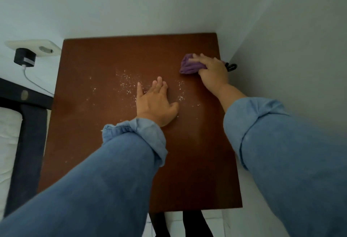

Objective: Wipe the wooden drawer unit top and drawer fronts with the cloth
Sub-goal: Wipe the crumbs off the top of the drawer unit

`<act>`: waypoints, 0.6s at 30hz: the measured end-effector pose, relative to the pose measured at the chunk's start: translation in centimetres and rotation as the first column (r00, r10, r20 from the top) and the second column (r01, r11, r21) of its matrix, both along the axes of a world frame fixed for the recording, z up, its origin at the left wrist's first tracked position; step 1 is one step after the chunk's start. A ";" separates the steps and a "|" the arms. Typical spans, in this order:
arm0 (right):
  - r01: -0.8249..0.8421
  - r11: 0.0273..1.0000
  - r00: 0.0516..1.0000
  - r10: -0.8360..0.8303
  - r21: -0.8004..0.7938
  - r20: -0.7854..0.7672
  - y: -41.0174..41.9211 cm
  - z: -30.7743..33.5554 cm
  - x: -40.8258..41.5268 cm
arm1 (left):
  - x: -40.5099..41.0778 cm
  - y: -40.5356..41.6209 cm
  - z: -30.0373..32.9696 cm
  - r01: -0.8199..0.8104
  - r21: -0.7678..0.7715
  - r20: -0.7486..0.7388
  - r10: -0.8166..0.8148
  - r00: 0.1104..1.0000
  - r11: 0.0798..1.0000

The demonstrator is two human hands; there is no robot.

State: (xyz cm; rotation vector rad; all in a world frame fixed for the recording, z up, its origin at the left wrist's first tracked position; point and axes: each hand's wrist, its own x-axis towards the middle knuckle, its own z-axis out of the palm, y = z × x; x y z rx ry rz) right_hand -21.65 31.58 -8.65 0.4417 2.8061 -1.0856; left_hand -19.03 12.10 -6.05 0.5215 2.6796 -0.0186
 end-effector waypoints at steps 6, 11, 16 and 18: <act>0.027 0.997 0.999 -0.028 -0.066 -0.024 -2.5 -1.4 9.9 | 0.4 0.0 -0.2 0.013 -0.039 -0.011 -0.013 1.000 0.999; 0.047 0.992 0.997 -0.054 -0.120 -0.054 -4.1 -1.8 16.3 | 0.7 -0.5 -1.0 0.038 -0.025 -0.037 -0.039 0.999 0.999; 0.076 0.981 0.993 -0.091 -0.179 -0.081 -5.6 -1.2 20.4 | 0.6 -0.8 -1.2 0.047 -0.024 -0.045 -0.048 0.998 0.999; 0.070 0.979 0.990 -0.091 -0.191 -0.105 -6.2 -0.9 21.9 | 0.5 -0.8 -1.4 0.053 -0.030 -0.049 -0.054 0.997 0.998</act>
